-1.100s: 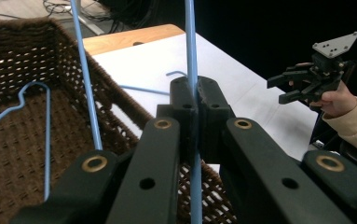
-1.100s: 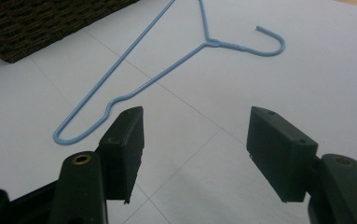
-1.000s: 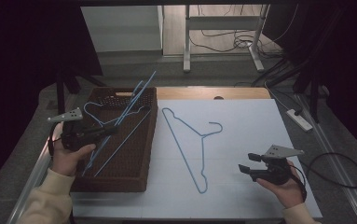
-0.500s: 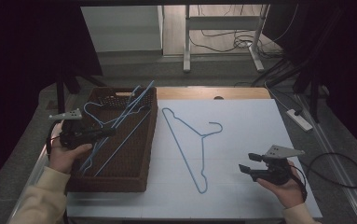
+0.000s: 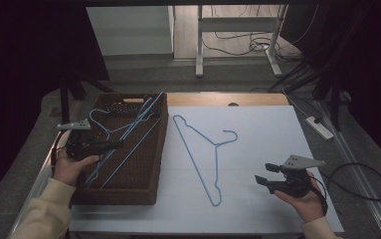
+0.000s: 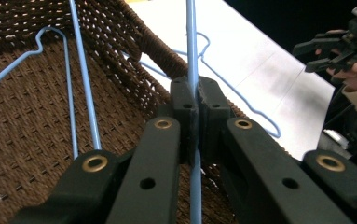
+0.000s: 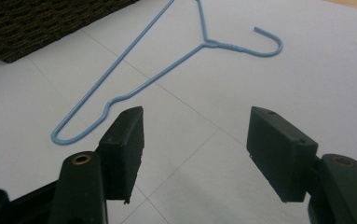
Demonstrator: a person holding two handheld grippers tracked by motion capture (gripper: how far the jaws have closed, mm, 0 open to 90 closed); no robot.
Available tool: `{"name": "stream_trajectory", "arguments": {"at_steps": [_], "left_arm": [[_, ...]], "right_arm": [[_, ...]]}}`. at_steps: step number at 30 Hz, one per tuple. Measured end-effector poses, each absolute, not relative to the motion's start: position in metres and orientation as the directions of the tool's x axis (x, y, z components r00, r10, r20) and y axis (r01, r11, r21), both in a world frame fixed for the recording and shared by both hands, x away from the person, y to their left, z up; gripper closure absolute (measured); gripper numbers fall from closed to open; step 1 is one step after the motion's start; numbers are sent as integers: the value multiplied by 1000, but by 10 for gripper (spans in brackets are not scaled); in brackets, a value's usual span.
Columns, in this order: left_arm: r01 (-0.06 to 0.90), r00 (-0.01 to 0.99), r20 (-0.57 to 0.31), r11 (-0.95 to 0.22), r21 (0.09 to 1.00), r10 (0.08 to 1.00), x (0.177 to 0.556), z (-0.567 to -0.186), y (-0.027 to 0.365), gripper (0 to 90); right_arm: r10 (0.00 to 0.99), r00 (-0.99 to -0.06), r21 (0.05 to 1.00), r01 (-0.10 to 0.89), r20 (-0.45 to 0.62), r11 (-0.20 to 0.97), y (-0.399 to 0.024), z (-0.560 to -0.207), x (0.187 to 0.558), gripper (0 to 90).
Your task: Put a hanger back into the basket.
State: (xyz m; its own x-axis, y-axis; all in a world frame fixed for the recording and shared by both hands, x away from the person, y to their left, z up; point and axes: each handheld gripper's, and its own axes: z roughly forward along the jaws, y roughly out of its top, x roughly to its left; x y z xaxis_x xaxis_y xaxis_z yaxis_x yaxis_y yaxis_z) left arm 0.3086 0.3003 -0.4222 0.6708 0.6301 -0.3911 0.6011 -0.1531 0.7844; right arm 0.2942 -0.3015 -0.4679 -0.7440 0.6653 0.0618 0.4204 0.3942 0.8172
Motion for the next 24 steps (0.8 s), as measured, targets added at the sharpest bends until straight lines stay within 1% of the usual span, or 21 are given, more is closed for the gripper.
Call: {"name": "stream_trajectory", "arguments": {"at_steps": [5, 16, 21, 24], "left_arm": [[618, 658, -403, -151, 772, 637, 307, -427, 304, 864], [664, 651, -421, -206, 719, 631, 314, -438, 300, 863], [705, 609, -445, -190, 683, 656, 317, -447, 301, 864], [714, 593, -433, -195, 672, 679, 319, -448, 302, 863]], "right_arm": [[665, -744, 818, 419, 61, 394, -301, -468, 294, 375], [668, -742, 817, 420, 58, 396, -301, -468, 295, 375], [668, -741, 818, 420, 60, 392, -302, -468, 294, 375], [669, -741, 820, 419, 59, 391, -302, -467, 294, 375]]}}
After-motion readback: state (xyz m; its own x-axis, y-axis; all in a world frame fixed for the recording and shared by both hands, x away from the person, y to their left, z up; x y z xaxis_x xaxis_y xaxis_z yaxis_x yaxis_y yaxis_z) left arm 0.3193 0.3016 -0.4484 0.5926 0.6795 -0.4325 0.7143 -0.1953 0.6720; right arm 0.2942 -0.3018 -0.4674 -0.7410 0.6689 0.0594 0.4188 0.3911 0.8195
